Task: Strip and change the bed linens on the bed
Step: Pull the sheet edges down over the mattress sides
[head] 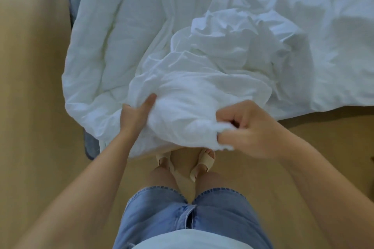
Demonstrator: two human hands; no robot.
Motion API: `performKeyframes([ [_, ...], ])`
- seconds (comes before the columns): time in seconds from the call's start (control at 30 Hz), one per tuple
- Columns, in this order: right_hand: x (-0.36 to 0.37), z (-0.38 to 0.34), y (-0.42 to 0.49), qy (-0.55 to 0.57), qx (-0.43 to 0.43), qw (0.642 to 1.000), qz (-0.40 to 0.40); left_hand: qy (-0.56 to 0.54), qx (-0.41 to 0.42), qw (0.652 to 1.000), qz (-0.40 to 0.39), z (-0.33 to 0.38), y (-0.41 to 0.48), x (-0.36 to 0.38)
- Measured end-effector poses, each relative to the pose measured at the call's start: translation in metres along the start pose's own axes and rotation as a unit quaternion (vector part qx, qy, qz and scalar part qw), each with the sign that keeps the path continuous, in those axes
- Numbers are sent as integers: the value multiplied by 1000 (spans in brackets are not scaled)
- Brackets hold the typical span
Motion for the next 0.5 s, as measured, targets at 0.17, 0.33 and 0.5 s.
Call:
performKeyframes([
  [0.17, 87, 2, -48, 34, 72, 974, -212, 0, 26, 999, -20, 20, 32, -13],
  [0.33, 165, 4, -26, 77, 116, 982, -125, -8, -69, 994, -87, -17, -18, 1],
  [0.5, 238, -9, 3, 57, 115, 990, -51, -192, -241, 911, -276, -42, -111, -54],
])
Point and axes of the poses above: each hand's wrist, its own y-axis towards the middle knuckle, its own x-axis out of the palm, z = x × y, the point moved 4 cm from there along y, towards the middle knuckle, and after that the axes turned 9 degrees about x, right-handed, at the moved point
